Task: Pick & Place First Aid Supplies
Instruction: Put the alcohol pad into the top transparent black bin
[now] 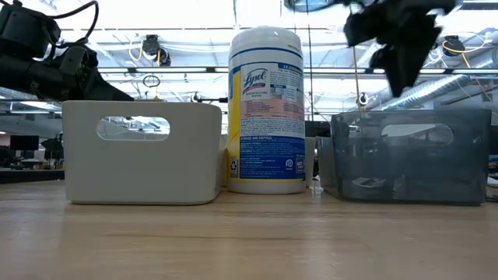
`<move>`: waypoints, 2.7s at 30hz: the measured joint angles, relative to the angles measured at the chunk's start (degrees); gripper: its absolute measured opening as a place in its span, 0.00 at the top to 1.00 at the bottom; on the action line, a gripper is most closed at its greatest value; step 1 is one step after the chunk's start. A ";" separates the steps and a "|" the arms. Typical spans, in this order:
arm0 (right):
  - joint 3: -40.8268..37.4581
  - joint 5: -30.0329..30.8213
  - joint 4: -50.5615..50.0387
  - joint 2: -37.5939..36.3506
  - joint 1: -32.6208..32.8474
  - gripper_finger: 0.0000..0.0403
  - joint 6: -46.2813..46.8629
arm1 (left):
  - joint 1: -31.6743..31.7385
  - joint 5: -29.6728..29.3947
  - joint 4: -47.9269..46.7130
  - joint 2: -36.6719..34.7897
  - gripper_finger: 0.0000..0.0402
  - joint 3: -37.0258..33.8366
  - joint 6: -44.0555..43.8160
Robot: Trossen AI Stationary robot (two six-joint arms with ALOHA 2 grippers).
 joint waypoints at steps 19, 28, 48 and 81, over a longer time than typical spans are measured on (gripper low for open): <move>0.02 -1.69 1.15 2.54 40.19 0.47 49.43 | -0.02 0.00 -0.02 0.00 0.68 0.00 -0.02; 0.04 -3.03 11.33 5.24 48.54 0.47 63.69 | -0.02 0.00 -0.02 0.00 0.68 0.00 -0.02; -10.25 -4.60 31.51 18.57 56.13 0.47 70.05 | 0.00 0.00 -0.02 0.00 0.68 0.00 0.00; -10.43 -4.22 27.34 12.66 54.69 0.99 61.63 | 0.00 0.00 -0.02 0.00 0.68 0.00 0.00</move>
